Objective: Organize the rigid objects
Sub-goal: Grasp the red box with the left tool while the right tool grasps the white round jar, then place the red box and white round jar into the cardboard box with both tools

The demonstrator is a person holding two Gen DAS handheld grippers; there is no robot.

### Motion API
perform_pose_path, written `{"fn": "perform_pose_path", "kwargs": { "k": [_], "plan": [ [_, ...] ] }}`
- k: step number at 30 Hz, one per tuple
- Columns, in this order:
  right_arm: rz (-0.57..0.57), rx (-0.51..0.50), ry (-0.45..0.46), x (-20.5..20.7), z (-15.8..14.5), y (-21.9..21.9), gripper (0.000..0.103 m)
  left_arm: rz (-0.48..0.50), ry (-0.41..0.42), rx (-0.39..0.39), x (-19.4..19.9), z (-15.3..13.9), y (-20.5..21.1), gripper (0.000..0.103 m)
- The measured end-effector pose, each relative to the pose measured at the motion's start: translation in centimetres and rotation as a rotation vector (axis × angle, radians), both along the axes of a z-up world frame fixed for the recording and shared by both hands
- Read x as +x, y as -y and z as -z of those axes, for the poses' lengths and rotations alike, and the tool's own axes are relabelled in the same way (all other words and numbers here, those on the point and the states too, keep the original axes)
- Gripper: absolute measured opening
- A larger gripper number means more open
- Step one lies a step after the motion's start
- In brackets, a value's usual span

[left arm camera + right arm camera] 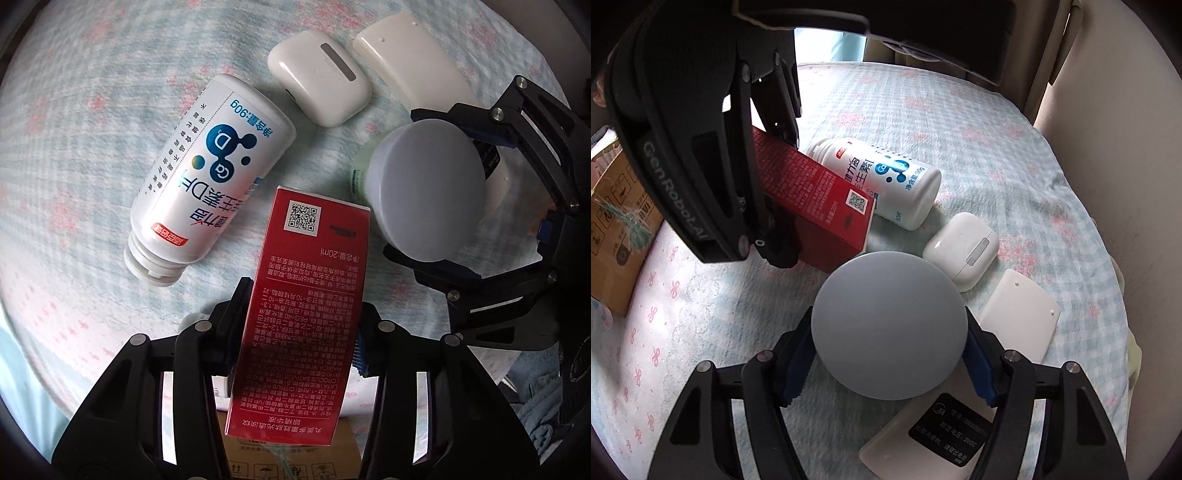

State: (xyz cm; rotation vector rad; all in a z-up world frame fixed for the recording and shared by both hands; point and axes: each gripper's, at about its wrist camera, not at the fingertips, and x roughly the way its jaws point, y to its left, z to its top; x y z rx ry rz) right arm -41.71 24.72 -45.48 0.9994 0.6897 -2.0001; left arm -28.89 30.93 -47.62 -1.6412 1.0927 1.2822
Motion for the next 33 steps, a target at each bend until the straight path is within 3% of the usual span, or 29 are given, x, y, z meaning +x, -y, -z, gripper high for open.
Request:
{"fn": "perform_pose_path", "kwargs": {
  "k": [10, 16, 24, 25, 31, 33],
  "plan": [
    [0.012, -0.025, -0.001, -0.3, -1.5, -0.8, 0.067, -0.111, 0.035, 0.073, -0.7, -2.4, 2.6, 0.041],
    [0.095, -0.021, 0.027, -1.1, -3.6, -1.9, 0.067, -0.191, 0.008, 0.140, -1.5, -6.0, 4.6, 0.041],
    [0.147, -0.038, 0.025, -1.0, -10.3, -2.6, 0.067, -0.312, -0.044, 0.254, -1.5, -13.5, 9.0, 0.041],
    [0.140, -0.040, 0.016, -1.0, -11.3, -2.3, 0.067, -0.327, -0.058, 0.267, -1.2, -15.2, 6.0, 0.041],
    [0.089, -0.073, -0.009, 0.5, -16.7, 0.3, 0.067, -0.449, -0.118, 0.334, -0.3, -19.6, 11.5, 0.041],
    [0.064, -0.084, -0.018, 1.5, -18.2, 1.5, 0.067, -0.498, -0.132, 0.347, -0.5, -19.5, 13.2, 0.041]
  ]
}}
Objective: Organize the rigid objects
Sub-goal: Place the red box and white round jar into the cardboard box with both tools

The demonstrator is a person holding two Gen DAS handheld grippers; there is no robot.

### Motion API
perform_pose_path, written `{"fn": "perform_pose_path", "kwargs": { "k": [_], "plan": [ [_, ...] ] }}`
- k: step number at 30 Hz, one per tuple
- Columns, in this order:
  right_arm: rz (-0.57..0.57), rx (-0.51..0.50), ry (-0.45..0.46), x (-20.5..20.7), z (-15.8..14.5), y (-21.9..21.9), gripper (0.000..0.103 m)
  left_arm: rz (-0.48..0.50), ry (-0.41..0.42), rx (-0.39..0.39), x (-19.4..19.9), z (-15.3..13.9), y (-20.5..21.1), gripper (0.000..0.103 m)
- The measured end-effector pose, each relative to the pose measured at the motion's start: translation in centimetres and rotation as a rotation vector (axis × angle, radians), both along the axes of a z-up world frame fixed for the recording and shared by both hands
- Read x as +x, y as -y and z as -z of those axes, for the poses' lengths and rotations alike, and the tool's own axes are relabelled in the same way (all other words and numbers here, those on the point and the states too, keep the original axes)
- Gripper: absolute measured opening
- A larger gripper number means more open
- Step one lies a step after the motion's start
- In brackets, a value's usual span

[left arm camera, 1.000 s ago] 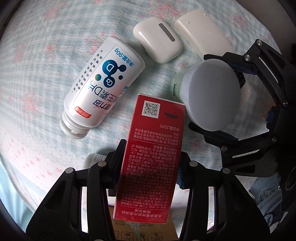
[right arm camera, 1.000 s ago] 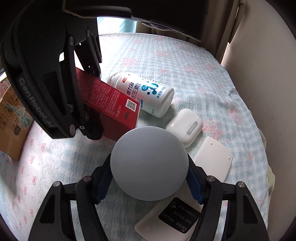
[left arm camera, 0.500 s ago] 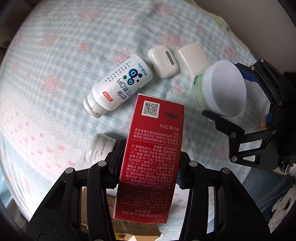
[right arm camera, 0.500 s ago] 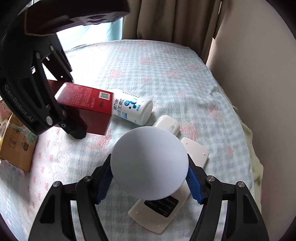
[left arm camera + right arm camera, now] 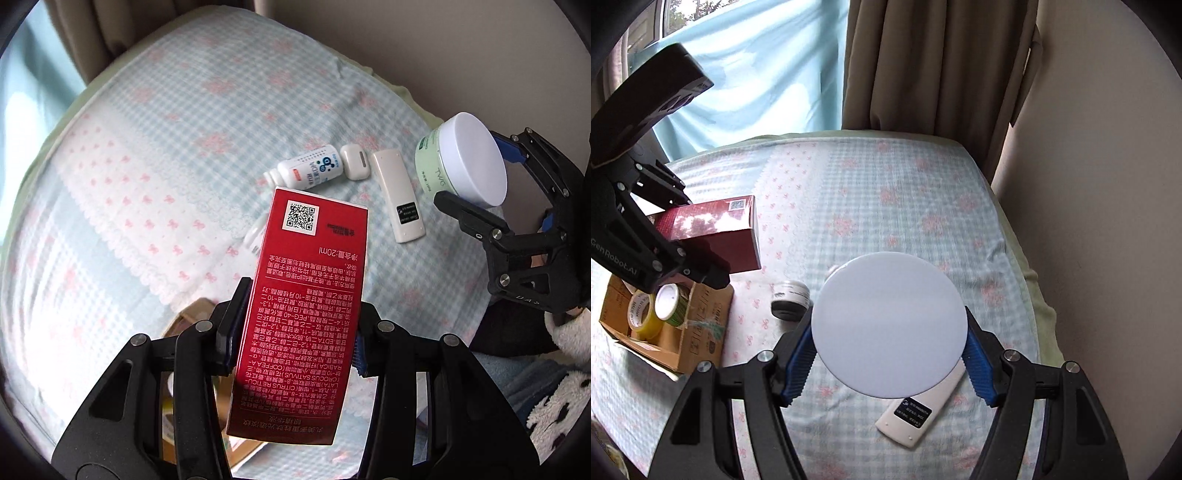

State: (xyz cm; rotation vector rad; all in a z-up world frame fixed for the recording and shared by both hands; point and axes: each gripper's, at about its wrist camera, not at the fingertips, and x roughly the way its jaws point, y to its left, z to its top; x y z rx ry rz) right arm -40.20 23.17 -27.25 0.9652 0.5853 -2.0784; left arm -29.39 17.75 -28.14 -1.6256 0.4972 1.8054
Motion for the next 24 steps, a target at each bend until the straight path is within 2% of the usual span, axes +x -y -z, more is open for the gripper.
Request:
{"fn": "perform_pose_path", "kwargs": {
  "k": [5, 8, 12, 18, 24],
  "plan": [
    [-0.062, -0.028, 0.022, 3.0, -3.1, 3.9, 0.067, -0.117, -0.030, 0.019, 1.4, -2.7, 7.6, 0.041],
    [-0.096, -0.057, 0.076, 5.3, -4.5, 6.3, 0.067, -0.195, -0.035, 0.039, 2.4, -3.7, 12.4, 0.041],
    [-0.142, -0.068, 0.112, 8.5, -6.1, 9.7, 0.067, -0.271, -0.042, 0.039, 3.9, -3.9, 18.4, 0.041],
    [-0.176, -0.078, 0.156, 13.2, -6.6, 13.7, 0.067, -0.370, -0.033, 0.037, 5.5, -1.7, 26.0, 0.041],
    [-0.159, -0.063, 0.202, 16.4, -4.1, 16.4, 0.067, -0.402, -0.025, 0.031, 6.2, 2.0, 30.7, 0.041]
  ]
}}
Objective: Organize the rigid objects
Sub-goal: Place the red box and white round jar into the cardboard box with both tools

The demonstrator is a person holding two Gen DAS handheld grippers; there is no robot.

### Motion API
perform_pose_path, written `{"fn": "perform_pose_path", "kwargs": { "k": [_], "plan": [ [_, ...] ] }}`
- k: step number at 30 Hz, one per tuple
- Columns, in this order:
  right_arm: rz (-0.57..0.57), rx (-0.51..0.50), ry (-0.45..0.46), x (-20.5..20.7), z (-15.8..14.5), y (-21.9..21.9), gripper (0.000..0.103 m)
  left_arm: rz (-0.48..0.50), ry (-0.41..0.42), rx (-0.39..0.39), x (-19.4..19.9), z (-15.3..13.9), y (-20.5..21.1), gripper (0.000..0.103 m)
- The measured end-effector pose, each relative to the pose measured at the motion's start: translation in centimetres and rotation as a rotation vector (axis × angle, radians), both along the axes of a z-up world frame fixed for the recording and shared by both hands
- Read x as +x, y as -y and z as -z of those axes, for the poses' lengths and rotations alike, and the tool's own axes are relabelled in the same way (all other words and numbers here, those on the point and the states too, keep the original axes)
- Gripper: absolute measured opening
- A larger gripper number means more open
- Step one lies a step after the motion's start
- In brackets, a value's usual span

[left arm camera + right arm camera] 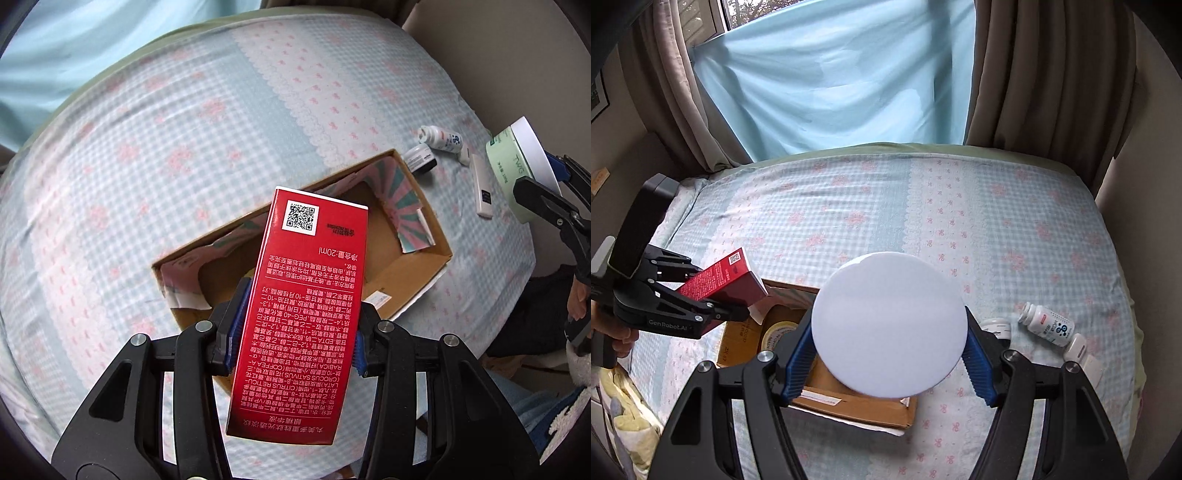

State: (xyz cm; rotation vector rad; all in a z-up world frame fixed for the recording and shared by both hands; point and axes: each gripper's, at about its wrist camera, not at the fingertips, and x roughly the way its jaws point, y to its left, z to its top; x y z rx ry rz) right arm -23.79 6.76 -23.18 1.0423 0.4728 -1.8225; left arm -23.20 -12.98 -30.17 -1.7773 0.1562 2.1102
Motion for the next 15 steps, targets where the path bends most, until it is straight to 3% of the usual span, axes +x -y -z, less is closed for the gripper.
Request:
{"fn": "perform_pose_path", "kwargs": {
  "k": [6, 11, 15],
  "plan": [
    [0.021, 0.047, 0.057, 2.5, 4.1, 1.4, 0.067, -0.047, -0.002, 0.004, -0.1, 5.2, 2.6, 0.041],
    [0.013, 0.119, 0.072, 3.2, 8.4, 2.5, 0.067, -0.172, -0.018, 0.046, 0.1, 8.6, 4.1, 0.041],
    [0.028, 0.177, 0.081, 2.8, 10.9, 2.8, 0.067, -0.209, -0.054, 0.011, 0.4, 10.1, 3.7, 0.041]
  ]
}}
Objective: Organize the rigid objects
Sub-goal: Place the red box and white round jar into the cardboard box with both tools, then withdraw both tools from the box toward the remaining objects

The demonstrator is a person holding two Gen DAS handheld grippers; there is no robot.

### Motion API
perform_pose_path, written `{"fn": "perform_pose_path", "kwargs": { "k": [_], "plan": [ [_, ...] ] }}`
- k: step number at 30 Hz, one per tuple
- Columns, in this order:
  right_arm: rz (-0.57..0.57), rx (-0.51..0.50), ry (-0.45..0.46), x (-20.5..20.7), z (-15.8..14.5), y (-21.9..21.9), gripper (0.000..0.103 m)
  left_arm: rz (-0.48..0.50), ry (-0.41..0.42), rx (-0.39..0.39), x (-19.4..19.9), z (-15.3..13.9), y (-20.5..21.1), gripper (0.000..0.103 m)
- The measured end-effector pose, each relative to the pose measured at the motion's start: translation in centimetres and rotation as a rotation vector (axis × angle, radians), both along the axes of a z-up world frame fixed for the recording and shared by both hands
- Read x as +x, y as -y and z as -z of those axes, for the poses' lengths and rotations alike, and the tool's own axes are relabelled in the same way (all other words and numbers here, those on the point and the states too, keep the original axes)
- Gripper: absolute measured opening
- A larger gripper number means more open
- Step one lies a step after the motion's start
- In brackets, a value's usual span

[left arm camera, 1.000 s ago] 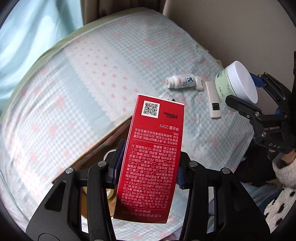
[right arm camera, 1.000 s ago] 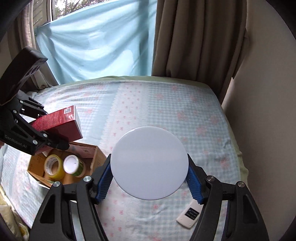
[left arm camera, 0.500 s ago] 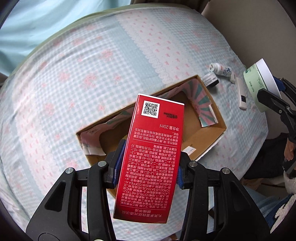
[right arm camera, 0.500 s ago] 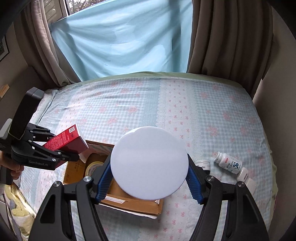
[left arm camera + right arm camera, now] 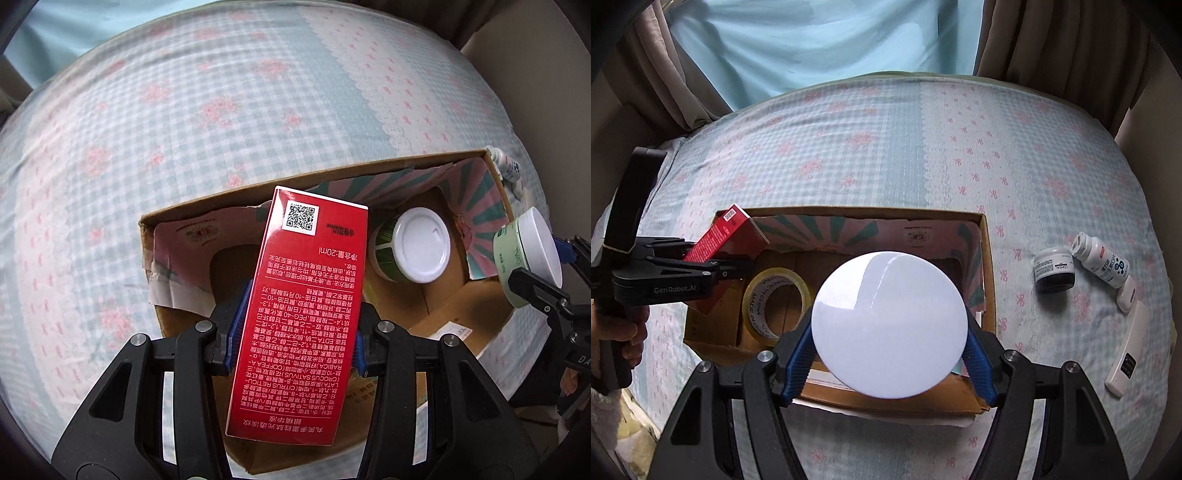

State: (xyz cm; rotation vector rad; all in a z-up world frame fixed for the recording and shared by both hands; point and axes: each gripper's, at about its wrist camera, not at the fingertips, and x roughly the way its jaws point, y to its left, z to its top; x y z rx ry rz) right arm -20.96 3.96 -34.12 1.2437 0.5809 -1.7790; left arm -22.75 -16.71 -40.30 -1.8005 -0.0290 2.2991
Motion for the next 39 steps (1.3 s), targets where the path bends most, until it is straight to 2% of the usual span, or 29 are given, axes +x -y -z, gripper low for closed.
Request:
{"fn": "perform_pose_path", "kwargs": {
  "k": [3, 7, 12, 13, 14, 15, 16, 23, 31, 39],
  "plan": [
    [0.000, 0.042, -0.006, -0.4, 1.4, 0.4, 0.067, -0.014, 0.008, 0.018, 0.1, 0.9, -0.2, 0.041],
    [0.013, 0.062, -0.006, -1.0, 2.3, 0.6, 0.067, 0.027, 0.006, -0.028, 0.2, 1.7, -1.1, 0.041],
    [0.032, 0.064, 0.011, -1.9, 2.7, 0.7, 0.067, 0.011, -0.003, 0.002, -0.4, 1.5, -1.4, 0.043],
    [0.036, 0.066, 0.012, -2.0, 2.8, 0.7, 0.067, 0.016, -0.013, 0.005, -0.4, 1.0, -1.6, 0.053],
    [0.033, 0.070, 0.020, -2.1, 2.9, 0.7, 0.068, 0.025, -0.029, -0.008, -0.5, 0.5, -1.7, 0.069],
    [0.028, 0.061, 0.023, -2.2, 2.8, 0.6, 0.078, 0.032, -0.044, -0.031, -0.6, -0.1, -1.9, 0.101],
    [0.023, 0.042, 0.017, -2.2, 2.4, 0.5, 0.101, 0.037, -0.072, -0.038, -0.5, -0.7, -2.0, 0.103],
    [0.016, -0.028, -0.041, -2.3, 0.4, -1.3, 0.103, 0.043, -0.090, -0.041, 0.3, -2.0, -1.1, 0.103],
    [0.040, -0.026, -0.046, -1.9, 0.0, -2.9, 0.103, -0.037, -0.078, -0.029, 2.2, -2.5, 0.4, 0.103],
    [0.016, -0.030, -0.071, -1.2, -1.8, -3.8, 0.103, -0.057, -0.096, -0.053, 4.0, -4.2, 0.3, 0.103]
  ]
}}
